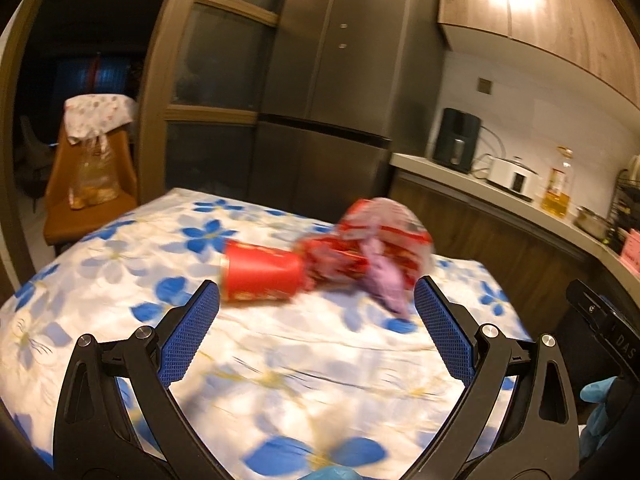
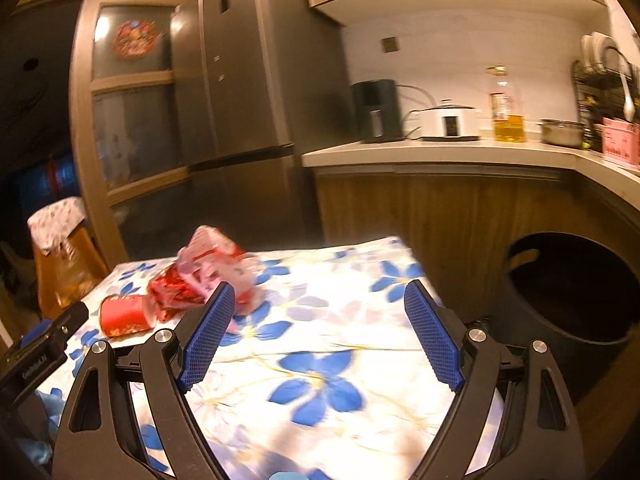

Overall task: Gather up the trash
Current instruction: 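Move both open tools back from the bin to the table, then grasp a red paper cup with the left tool while the right tool grasps the red snack bag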

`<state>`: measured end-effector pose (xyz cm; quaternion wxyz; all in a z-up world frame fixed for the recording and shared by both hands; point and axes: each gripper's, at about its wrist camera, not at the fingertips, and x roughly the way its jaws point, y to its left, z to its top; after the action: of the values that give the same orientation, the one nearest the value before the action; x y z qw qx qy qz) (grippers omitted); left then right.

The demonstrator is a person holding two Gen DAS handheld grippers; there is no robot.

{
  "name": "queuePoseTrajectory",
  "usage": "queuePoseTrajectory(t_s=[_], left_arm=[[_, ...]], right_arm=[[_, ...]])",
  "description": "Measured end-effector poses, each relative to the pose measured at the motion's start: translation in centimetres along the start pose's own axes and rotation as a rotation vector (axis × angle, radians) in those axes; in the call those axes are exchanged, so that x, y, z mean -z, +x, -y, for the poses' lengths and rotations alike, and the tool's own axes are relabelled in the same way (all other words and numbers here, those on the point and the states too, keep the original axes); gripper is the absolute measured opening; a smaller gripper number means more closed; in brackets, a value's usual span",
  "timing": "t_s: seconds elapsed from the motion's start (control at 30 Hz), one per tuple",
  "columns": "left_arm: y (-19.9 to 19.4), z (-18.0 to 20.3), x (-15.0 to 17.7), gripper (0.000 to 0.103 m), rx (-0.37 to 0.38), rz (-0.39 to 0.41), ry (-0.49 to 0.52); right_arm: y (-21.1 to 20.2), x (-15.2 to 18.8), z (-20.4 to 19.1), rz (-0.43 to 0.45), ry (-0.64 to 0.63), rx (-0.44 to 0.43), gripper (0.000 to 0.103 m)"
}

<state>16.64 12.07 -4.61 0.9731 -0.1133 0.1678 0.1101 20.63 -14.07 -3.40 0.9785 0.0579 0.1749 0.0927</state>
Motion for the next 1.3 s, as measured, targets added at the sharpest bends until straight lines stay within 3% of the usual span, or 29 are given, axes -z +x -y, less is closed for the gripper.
queuePoseTrajectory(t_s=[0.23,0.47,0.67,0.8,0.9,1.03,1.17,1.3], left_arm=[[2.5,-4.1,-1.3,0.096,-0.062,0.001,-0.057],[5.0,-5.6,-1.7,0.096,-0.068,-0.015,-0.044],[7.2,-6.6,-1.7,0.094,-0.029,-0.067,-0.074],[8.8,-7.1,-1.7,0.089,-0.008,-0.109,-0.087],[10.0,-7.4,-1.5,0.080,0.005,-0.155,-0.106],[11.1,-7.4,-1.0,0.055,0.029,-0.215,-0.112],[11.1,-7.3,-0.9,0.026,0.077,-0.230,-0.125],[10.6,-7.1,-0.6,0.014,0.159,-0.235,-0.138]], right_arm=[[5.1,-0.3,-4.0,-0.029,-0.027,-0.056,0.084],[10.4,-0.7,-7.3,-0.049,-0.069,-0.065,0.079],[14.0,-0.9,-8.3,-0.080,-0.088,-0.062,0.068],[15.5,-0.7,-8.5,-0.112,-0.096,-0.070,0.054],[16.1,-0.2,-8.8,-0.130,-0.114,-0.078,0.041],[16.3,0.2,-8.9,-0.143,-0.127,-0.095,0.021],[15.5,0.2,-9.0,-0.133,-0.144,-0.108,0.011],[14.1,0.1,-8.7,-0.113,-0.140,-0.110,0.004]])
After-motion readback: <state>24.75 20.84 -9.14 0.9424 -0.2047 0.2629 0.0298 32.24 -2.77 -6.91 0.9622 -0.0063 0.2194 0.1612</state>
